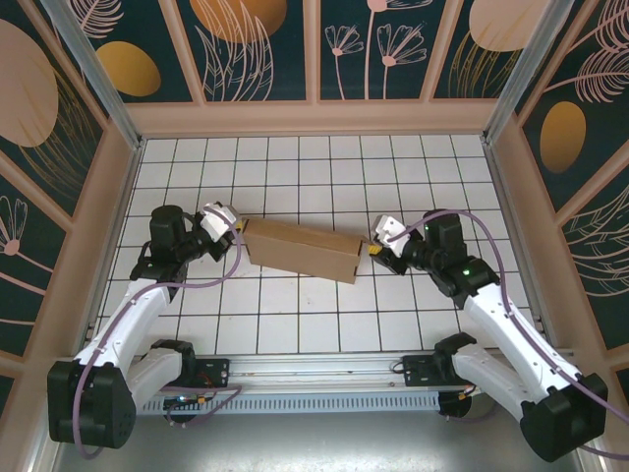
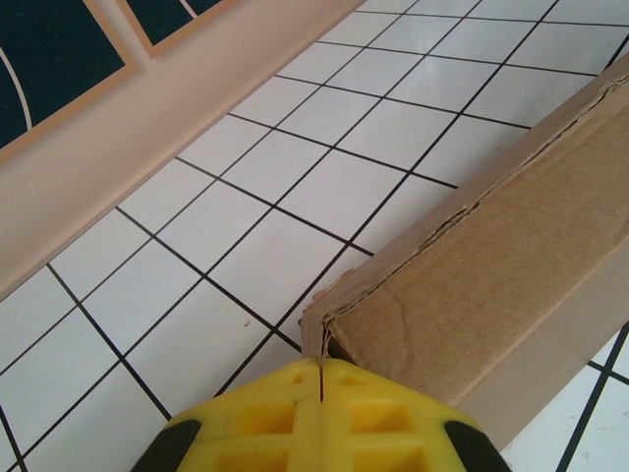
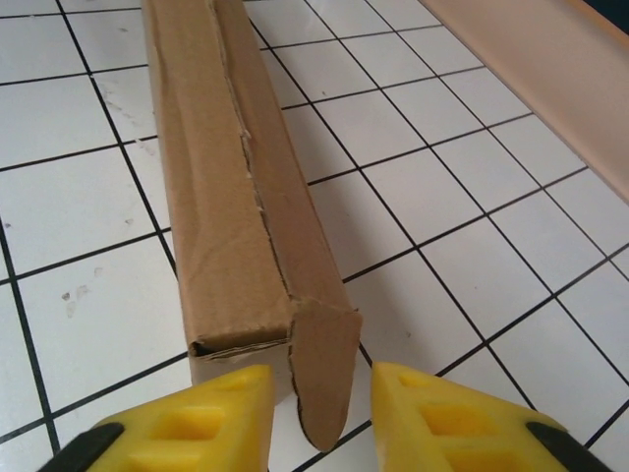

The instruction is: Fold the paper box

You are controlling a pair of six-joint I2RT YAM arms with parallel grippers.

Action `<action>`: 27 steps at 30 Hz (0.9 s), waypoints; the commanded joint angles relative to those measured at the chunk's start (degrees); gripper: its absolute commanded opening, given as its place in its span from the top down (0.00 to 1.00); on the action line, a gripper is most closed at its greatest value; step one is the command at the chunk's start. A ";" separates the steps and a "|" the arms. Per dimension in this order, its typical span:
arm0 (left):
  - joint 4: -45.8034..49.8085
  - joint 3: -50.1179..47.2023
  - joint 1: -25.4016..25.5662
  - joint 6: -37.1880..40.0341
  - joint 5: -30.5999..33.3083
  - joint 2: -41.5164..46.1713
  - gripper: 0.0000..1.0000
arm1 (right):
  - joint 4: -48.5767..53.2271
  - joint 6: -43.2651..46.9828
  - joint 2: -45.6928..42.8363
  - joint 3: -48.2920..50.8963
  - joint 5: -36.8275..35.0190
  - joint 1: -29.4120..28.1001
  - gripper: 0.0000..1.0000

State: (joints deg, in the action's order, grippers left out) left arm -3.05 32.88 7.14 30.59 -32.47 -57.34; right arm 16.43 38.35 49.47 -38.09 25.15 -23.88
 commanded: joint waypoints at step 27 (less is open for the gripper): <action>-1.06 2.38 2.58 -6.62 0.38 -1.73 1.00 | -5.60 -0.30 4.65 -1.52 -5.30 -2.71 1.00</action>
State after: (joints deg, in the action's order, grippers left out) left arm -2.68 34.30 8.73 28.42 -31.09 -59.44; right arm 12.36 38.65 53.10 -38.11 20.58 -26.06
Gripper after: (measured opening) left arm 0.050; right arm 0.054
